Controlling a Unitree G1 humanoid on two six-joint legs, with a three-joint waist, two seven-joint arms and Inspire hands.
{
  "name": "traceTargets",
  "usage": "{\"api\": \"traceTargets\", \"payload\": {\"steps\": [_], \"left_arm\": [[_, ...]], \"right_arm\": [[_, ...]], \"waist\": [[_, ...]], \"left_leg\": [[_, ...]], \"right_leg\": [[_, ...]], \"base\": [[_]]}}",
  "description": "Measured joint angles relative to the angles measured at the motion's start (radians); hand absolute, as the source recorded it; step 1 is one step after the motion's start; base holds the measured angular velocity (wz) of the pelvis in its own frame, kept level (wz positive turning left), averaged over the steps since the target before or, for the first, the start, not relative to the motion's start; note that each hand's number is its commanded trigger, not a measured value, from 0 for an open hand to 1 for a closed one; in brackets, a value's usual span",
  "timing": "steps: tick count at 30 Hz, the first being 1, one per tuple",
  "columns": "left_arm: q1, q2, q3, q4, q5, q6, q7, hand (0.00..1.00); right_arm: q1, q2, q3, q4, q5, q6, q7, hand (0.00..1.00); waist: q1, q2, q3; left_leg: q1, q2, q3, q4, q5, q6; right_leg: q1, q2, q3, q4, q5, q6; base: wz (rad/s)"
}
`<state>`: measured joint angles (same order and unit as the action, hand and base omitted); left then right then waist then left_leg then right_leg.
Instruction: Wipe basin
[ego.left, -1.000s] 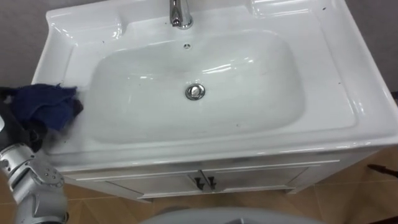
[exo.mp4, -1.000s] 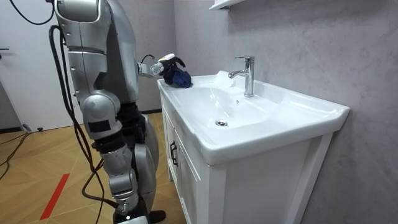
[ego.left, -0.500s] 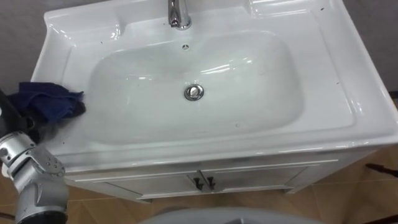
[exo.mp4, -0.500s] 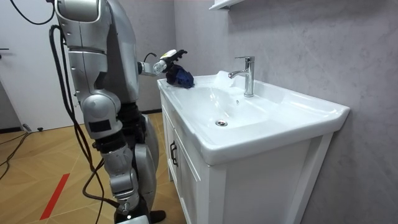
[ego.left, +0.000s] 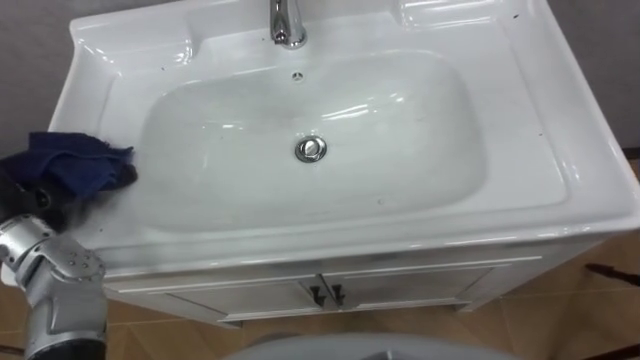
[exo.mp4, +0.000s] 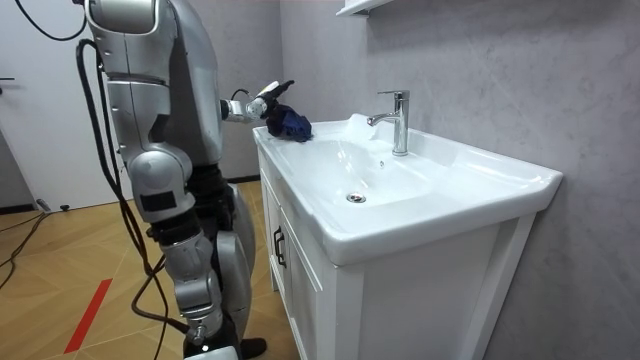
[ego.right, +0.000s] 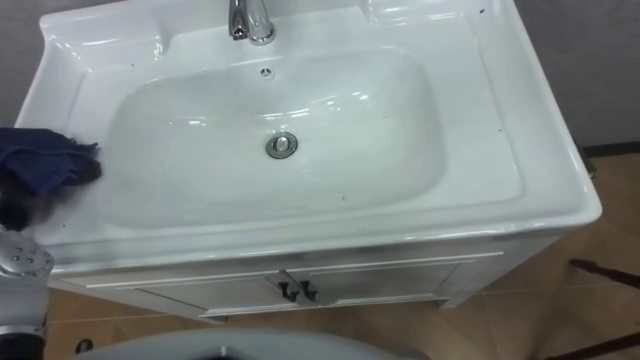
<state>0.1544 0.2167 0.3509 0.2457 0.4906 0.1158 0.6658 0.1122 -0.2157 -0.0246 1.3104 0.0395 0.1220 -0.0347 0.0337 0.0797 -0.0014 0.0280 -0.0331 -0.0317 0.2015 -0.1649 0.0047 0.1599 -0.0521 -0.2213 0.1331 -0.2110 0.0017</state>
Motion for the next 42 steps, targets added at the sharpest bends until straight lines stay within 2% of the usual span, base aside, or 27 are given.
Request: {"api": "traceTargets", "payload": {"steps": [7,14,20,24,33,39,42], "left_arm": [[-0.001,0.000,0.000,-0.004,-0.190,-0.004,-0.004,0.00],[-0.002,0.000,0.008,-0.131,-0.443,-0.008,-0.072,0.00],[-0.002,0.000,0.017,-0.170,-0.571,-0.010,-0.107,0.00],[-0.002,0.000,0.021,-0.170,-0.590,-0.010,-0.117,0.00],[-0.012,0.000,0.076,-0.190,-0.619,-0.010,-0.153,0.00],[-0.040,0.001,0.158,-0.263,-0.618,-0.010,-0.153,0.00],[-0.062,0.012,0.205,-0.288,-0.618,-0.023,-0.117,0.00]], "right_arm": [[-0.012,0.005,0.003,-0.001,0.008,0.000,-0.015,0.00],[-0.015,0.005,-0.001,-0.003,0.007,-0.001,-0.010,0.00],[-0.011,0.008,-0.040,-0.020,0.007,0.001,-0.009,0.00],[-0.012,0.009,-0.042,-0.031,0.009,0.001,-0.016,0.00],[-0.017,0.013,-0.048,-0.036,0.042,0.001,-0.005,0.00],[-0.012,0.012,-0.071,-0.035,0.038,0.001,0.018,0.00],[-0.012,0.012,-0.071,-0.035,0.033,0.000,0.016,0.00]], "waist": [[0.001,-0.003,-0.0010],[0.004,-0.007,0.0002],[0.001,-0.009,0.0012],[0.003,-0.012,0.0026],[0.008,-0.011,0.0024],[0.032,-0.015,0.0022],[0.046,-0.015,0.0022]], "left_leg": [[-0.001,0.000,0.004,-0.002,0.000,0.000],[0.000,0.000,0.003,0.000,0.000,0.000],[0.001,0.001,0.003,0.003,0.000,0.000],[0.000,0.001,0.003,0.004,0.000,0.000],[-0.006,0.001,0.002,0.004,0.000,0.000],[-0.008,0.001,0.002,0.002,0.000,0.000],[-0.001,0.000,0.003,0.002,0.000,0.000]], "right_leg": [[-0.003,0.000,0.006,-0.001,-0.001,0.000],[0.002,0.000,0.000,0.000,-0.001,0.000],[0.003,0.000,0.000,0.002,-0.001,0.000],[0.002,0.000,0.000,0.002,-0.001,0.000],[-0.007,0.001,0.000,0.001,-0.002,-0.001],[-0.007,0.001,0.002,0.000,-0.002,-0.001],[-0.001,0.000,0.001,0.000,-0.002,-0.001]], "base": [[-0.01],[-0.01],[0.00],[0.00],[0.00],[0.00],[0.00]]}}
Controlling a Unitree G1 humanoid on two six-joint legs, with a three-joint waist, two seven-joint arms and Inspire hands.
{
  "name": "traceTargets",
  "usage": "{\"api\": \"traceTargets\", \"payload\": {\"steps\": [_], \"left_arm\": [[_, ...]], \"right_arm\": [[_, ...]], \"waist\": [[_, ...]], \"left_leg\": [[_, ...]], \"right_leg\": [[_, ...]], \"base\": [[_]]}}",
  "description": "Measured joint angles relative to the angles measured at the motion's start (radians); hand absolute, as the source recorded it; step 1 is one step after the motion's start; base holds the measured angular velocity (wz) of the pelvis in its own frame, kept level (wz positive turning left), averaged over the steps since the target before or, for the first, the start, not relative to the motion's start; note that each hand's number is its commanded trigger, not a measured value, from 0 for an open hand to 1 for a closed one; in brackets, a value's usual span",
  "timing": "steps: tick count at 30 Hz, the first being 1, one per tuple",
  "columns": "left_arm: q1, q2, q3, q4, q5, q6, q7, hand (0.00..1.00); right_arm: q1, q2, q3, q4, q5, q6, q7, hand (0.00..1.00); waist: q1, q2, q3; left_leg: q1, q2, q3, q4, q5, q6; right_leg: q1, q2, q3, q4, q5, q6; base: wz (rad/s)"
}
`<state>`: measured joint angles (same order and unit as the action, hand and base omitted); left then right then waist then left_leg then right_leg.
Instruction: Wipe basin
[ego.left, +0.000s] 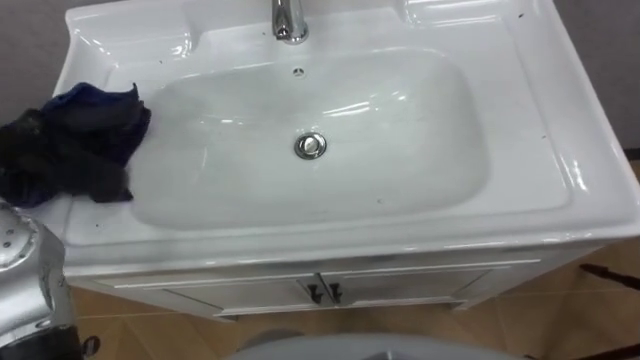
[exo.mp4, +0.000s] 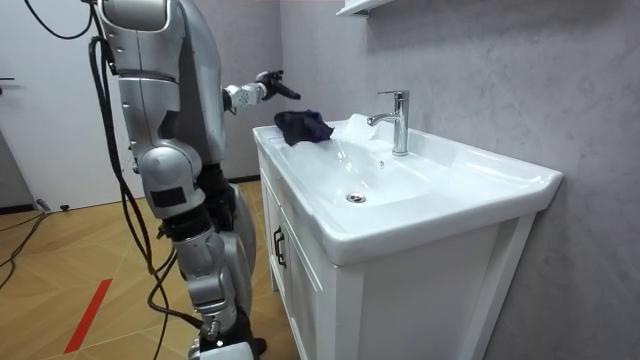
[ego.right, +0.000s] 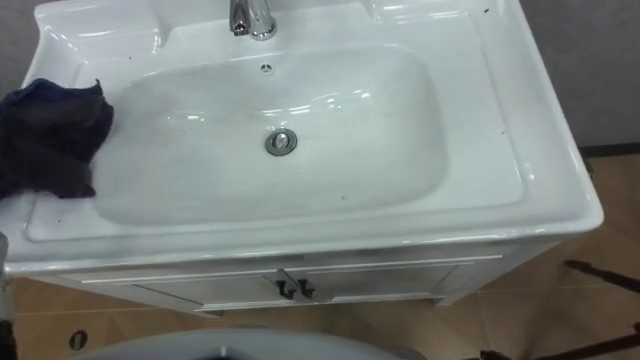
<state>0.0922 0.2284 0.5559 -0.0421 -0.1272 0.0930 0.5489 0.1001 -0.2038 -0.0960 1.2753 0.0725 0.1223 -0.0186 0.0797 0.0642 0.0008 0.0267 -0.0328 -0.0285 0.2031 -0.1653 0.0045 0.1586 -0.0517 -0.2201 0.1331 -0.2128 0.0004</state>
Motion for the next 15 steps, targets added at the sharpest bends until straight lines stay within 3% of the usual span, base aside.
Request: {"api": "traceTargets", "payload": {"steps": [4,15], "left_arm": [[-0.013,0.017,0.034,0.000,0.000,-0.019,0.056,0.00],[-0.013,0.018,0.104,0.000,-0.001,-0.021,0.146,0.00]], "right_arm": [[-0.001,0.000,-0.004,-0.001,0.000,-0.003,0.000,0.00],[0.015,0.003,-0.006,-0.038,0.000,-0.017,-0.003,0.00]], "waist": [[0.007,0.001,0.0001],[0.012,0.008,-0.0020]], "left_leg": [[0.001,0.000,0.000,0.001,0.000,0.000],[-0.001,-0.001,-0.003,0.002,0.000,0.000]], "right_leg": [[0.002,0.000,-0.002,0.001,0.000,0.000],[0.000,0.000,-0.001,0.001,0.000,0.001]], "base": [[0.00],[0.00]]}}
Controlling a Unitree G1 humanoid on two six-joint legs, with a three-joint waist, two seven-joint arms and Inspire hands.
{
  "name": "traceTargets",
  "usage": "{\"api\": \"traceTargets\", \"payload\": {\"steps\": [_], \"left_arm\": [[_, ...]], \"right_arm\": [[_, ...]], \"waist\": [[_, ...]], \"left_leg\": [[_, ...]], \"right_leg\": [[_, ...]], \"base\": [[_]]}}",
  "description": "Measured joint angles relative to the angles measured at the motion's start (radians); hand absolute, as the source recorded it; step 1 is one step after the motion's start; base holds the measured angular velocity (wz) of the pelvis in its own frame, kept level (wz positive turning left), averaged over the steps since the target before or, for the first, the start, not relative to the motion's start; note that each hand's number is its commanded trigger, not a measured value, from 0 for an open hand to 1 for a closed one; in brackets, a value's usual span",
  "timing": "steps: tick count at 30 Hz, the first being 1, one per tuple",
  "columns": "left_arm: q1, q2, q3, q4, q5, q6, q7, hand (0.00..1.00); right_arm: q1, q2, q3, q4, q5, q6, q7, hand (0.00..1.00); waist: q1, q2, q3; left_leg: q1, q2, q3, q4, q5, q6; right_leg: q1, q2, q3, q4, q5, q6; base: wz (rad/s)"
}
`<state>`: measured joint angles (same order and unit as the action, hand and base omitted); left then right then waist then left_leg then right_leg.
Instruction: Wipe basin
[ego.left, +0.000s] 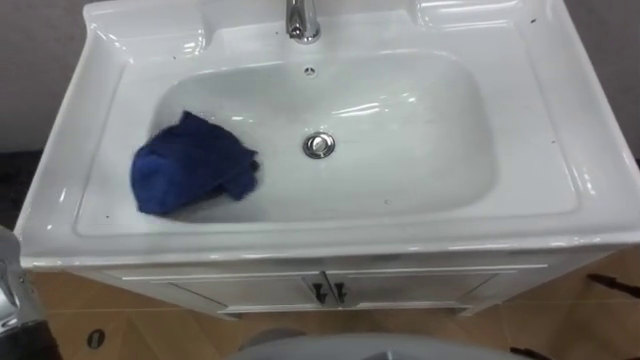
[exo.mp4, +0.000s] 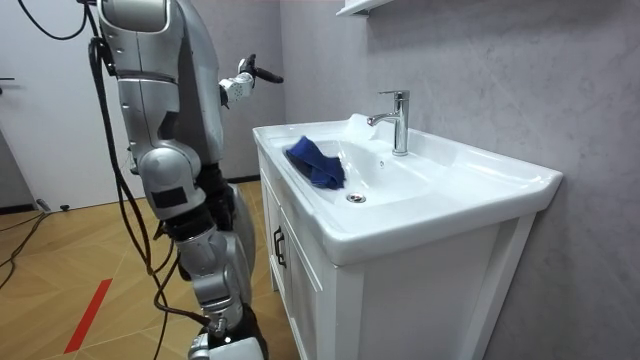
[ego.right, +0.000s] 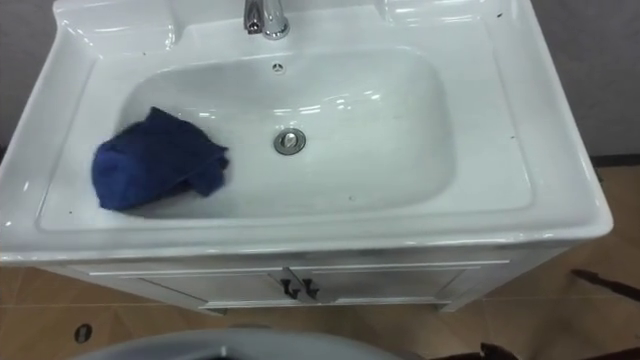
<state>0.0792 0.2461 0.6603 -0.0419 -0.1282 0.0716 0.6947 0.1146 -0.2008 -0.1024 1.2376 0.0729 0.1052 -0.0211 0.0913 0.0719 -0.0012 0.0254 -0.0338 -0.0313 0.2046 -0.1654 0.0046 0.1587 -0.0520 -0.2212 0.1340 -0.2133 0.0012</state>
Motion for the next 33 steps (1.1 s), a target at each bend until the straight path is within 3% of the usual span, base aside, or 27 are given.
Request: {"api": "traceTargets", "payload": {"steps": [9,14,21,27,29,33], "left_arm": [[0.000,0.001,0.010,0.000,-0.001,-0.001,0.023,0.00],[0.000,0.024,0.034,0.001,0.000,-0.007,0.041,0.00],[0.042,0.025,0.100,0.045,-0.004,-0.034,0.062,0.00],[0.059,0.025,0.126,0.236,-0.164,-0.050,0.105,0.00],[0.075,0.026,0.132,0.329,-0.198,-0.052,0.110,0.00],[0.109,0.025,0.134,0.436,-0.272,-0.053,0.123,0.00]], "right_arm": [[0.013,0.003,0.001,-0.041,0.002,-0.005,0.002,0.00],[0.027,-0.002,0.001,-0.041,-0.004,-0.005,0.002,0.00],[0.028,-0.007,0.002,-0.041,-0.038,-0.019,-0.007,0.00],[0.034,-0.008,0.013,-0.040,-0.025,-0.017,-0.033,0.00],[0.032,-0.007,0.026,-0.041,-0.031,-0.016,-0.031,0.00],[0.025,-0.016,0.044,-0.040,-0.048,-0.016,-0.028,0.00]], "waist": [[0.005,0.003,-0.0031],[0.039,0.007,-0.0049],[0.065,0.015,-0.0045],[0.104,0.014,-0.0045],[0.122,0.008,-0.0101],[0.157,-0.002,-0.0133]], "left_leg": [[0.003,0.000,0.003,-0.002,0.000,0.000],[0.001,0.000,0.001,-0.002,0.000,0.000],[0.001,-0.003,-0.002,-0.003,0.000,0.000],[-0.005,-0.015,-0.034,0.000,0.000,0.000],[-0.016,-0.022,-0.053,0.001,0.000,0.001],[-0.024,-0.030,-0.077,0.001,0.001,0.001]], "right_leg": [[0.001,-0.001,0.001,0.001,0.000,0.000],[0.000,0.000,0.000,0.000,0.000,0.000],[0.001,-0.003,-0.005,-0.001,-0.002,0.001],[0.008,-0.011,-0.038,0.001,-0.010,0.006],[0.005,-0.015,-0.057,0.003,-0.015,0.008],[0.001,-0.019,-0.076,0.003,-0.019,0.012]], "base": [[0.00],[0.02],[0.00],[0.17],[0.21],[0.19]]}}
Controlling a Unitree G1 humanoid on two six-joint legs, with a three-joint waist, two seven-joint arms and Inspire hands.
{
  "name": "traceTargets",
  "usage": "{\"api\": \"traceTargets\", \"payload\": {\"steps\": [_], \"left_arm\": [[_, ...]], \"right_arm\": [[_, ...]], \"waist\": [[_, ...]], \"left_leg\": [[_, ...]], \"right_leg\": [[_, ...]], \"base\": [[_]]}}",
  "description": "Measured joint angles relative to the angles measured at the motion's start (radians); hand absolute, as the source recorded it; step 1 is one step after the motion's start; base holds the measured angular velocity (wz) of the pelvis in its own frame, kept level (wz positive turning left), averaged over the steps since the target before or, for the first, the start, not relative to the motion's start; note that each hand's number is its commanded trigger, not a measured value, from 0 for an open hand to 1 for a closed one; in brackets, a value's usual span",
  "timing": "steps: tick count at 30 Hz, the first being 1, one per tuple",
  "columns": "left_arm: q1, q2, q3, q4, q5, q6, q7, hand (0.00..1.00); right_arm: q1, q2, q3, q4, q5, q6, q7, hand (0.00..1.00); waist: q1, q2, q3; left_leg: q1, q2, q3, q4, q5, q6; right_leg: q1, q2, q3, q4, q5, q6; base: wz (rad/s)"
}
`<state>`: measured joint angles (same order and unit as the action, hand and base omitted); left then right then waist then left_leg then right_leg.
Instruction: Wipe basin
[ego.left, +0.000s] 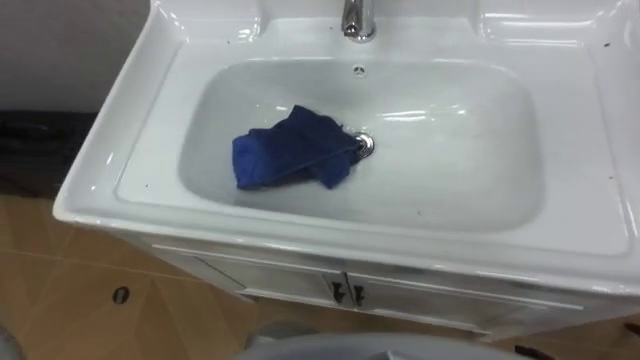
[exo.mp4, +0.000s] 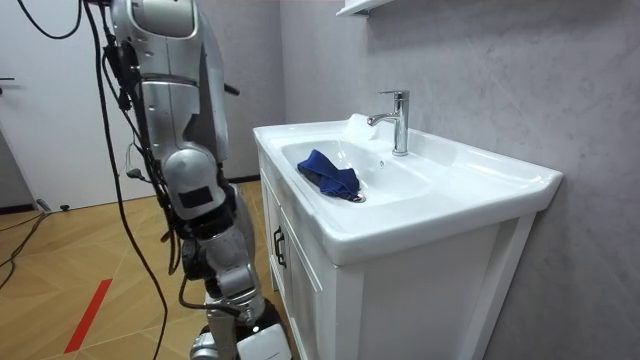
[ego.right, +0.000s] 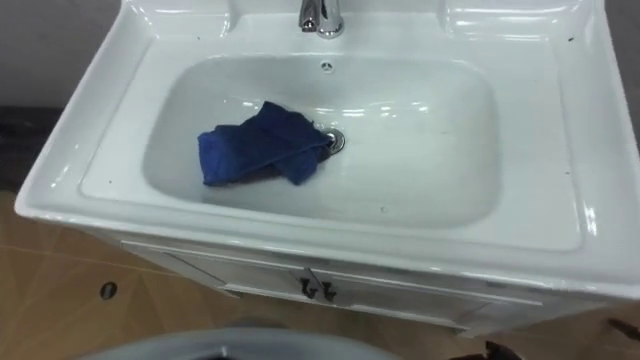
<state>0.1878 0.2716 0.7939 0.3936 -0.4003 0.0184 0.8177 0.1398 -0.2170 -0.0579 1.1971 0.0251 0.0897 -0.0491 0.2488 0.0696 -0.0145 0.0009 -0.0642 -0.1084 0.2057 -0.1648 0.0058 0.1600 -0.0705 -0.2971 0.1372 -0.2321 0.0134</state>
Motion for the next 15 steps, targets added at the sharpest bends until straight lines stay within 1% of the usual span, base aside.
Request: {"api": "traceTargets", "payload": {"steps": [1,2,3,4,6,8,9,10,11,12,13,14,15], "left_arm": [[0.014,0.000,0.009,0.015,-0.016,0.000,0.009,0.00],[0.031,0.000,0.018,0.033,-0.043,0.000,0.019,0.00],[0.040,0.000,0.028,0.060,-0.069,-0.003,0.029,0.00],[0.045,0.000,0.029,0.076,-0.082,-0.006,0.032,0.00],[0.068,0.001,0.029,0.150,-0.114,-0.027,0.031,0.00],[0.097,-0.007,0.027,0.233,-0.218,-0.034,0.027,0.00],[0.101,-0.009,0.026,0.262,-0.245,-0.037,0.025,0.00],[0.102,-0.013,0.023,0.320,-0.288,-0.039,0.021,0.00],[0.104,-0.022,0.015,0.380,-0.303,-0.041,0.013,0.00],[0.108,-0.029,0.007,0.402,-0.307,-0.041,0.007,0.00],[0.129,-0.051,-0.021,0.426,-0.306,-0.042,-0.004,0.00],[0.144,-0.072,-0.052,0.450,-0.306,-0.043,-0.017,0.00],[0.145,-0.076,-0.069,0.476,-0.305,-0.044,-0.027,0.00]], "right_arm": [[-0.004,0.000,0.000,-0.002,0.000,0.002,0.006,0.00],[-0.009,-0.003,0.000,-0.010,0.000,0.017,0.010,0.00],[-0.004,-0.007,0.004,-0.020,0.002,0.027,0.011,0.00],[0.003,-0.010,0.007,-0.026,0.005,0.029,0.015,0.00],[0.005,-0.017,0.019,-0.027,0.007,0.029,0.022,0.00],[-0.002,-0.017,0.020,-0.027,0.003,0.034,0.031,0.00],[-0.004,-0.017,0.020,-0.027,0.003,0.034,0.033,0.00],[-0.008,-0.017,0.020,-0.027,0.001,0.041,0.038,0.00],[-0.012,-0.017,0.023,-0.023,-0.004,0.043,0.040,0.00],[-0.013,-0.018,0.027,-0.022,-0.006,0.043,0.041,0.00],[-0.015,-0.019,0.036,-0.018,-0.006,0.043,0.042,0.00],[-0.015,-0.019,0.037,-0.018,-0.004,0.042,0.050,0.00],[-0.015,-0.019,0.036,-0.017,-0.004,0.042,0.053,0.00]], "waist": [[0.009,-0.006,-0.0002],[0.013,-0.008,0.0003],[0.026,-0.007,0.0008],[0.032,-0.005,0.0010],[0.035,-0.004,0.0040],[0.033,-0.005,0.0061],[0.032,-0.005,0.0053],[0.032,-0.004,0.0055],[0.031,-0.002,0.0069],[0.031,-0.002,0.0074],[0.030,-0.008,0.0066],[0.030,-0.012,0.0079],[0.030,-0.015,0.0086]], "left_leg": [[-0.003,-0.001,-0.007,0.000,0.000,0.000],[-0.005,-0.001,-0.010,0.000,0.000,0.000],[-0.004,-0.001,-0.010,0.000,0.000,0.000],[-0.004,-0.001,-0.011,-0.001,0.000,0.000],[-0.006,-0.001,-0.014,-0.001,0.000,0.000],[-0.009,-0.001,-0.015,-0.001,0.000,0.000],[-0.009,-0.001,-0.014,-0.001,0.000,0.000],[-0.010,-0.001,-0.014,-0.001,0.000,0.000],[-0.012,-0.002,-0.015,-0.001,0.000,0.000],[-0.012,-0.002,-0.015,-0.001,0.000,0.000],[-0.011,-0.002,-0.014,-0.001,0.000,0.000],[-0.011,-0.002,-0.013,-0.001,0.000,0.000],[-0.012,-0.002,-0.014,-0.001,0.000,0.000]], "right_leg": [[0.000,0.000,-0.007,-0.001,0.000,0.000],[0.000,0.000,-0.013,0.000,0.000,0.000],[0.002,0.000,-0.015,0.001,0.000,0.000],[0.002,0.000,-0.016,0.001,0.000,0.000],[0.000,0.000,-0.019,0.002,0.000,0.000],[-0.001,0.000,-0.020,0.002,0.000,0.000],[-0.001,0.000,-0.020,0.001,0.000,0.000],[0.000,0.000,-0.021,-0.001,0.000,0.001],[-0.001,0.000,-0.022,-0.002,0.000,0.000],[-0.001,0.000,-0.022,-0.002,0.000,0.000],[-0.002,-0.001,-0.020,-0.002,-0.001,0.000],[-0.002,-0.002,-0.021,-0.002,-0.001,0.000],[-0.002,-0.002,-0.021,-0.002,-0.001,0.001]], "base": [[0.16],[0.14],[0.05],[0.04],[0.02],[0.00],[0.00],[0.00],[0.00],[0.00],[0.00],[0.00],[0.00]]}}
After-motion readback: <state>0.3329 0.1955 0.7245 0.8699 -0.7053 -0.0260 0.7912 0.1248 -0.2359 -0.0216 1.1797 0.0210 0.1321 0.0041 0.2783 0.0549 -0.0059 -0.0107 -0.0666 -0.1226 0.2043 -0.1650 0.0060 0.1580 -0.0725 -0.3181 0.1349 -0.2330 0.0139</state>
